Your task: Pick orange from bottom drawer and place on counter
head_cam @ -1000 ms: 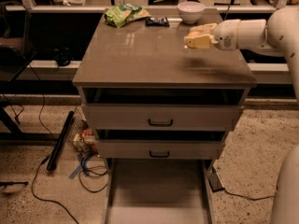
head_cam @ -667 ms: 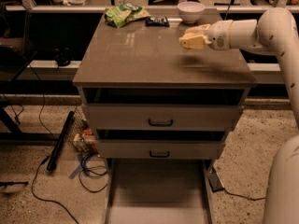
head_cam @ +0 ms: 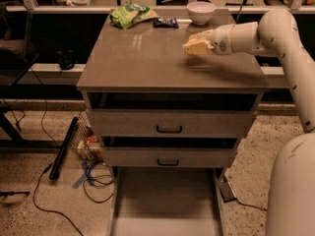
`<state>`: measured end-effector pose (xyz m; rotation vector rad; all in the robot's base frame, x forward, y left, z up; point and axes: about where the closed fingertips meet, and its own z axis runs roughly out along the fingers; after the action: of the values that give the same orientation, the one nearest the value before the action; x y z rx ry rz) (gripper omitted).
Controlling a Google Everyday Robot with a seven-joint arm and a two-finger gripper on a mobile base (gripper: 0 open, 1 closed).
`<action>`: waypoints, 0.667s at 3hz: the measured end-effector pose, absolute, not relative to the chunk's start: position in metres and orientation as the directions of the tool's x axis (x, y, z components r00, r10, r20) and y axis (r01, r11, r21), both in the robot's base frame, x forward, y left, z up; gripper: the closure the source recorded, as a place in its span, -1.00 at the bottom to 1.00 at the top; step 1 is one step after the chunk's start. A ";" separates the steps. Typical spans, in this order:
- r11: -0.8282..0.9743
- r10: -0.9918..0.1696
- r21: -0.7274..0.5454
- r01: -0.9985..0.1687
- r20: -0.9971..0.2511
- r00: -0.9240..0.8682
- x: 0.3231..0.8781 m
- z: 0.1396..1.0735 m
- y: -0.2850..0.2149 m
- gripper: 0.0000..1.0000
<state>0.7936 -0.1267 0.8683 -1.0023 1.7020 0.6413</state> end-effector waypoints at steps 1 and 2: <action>0.500 -0.327 -0.049 -0.865 -0.935 -0.136 0.797 0.863 -0.120 0.64; 0.496 -0.338 -0.053 -0.867 -0.931 -0.137 0.799 0.861 -0.117 0.18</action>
Offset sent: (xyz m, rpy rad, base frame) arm 0.0080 0.0039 -0.0049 -0.0361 0.0016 0.0102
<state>0.7989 -0.1172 0.8610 -1.0319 1.7079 0.6397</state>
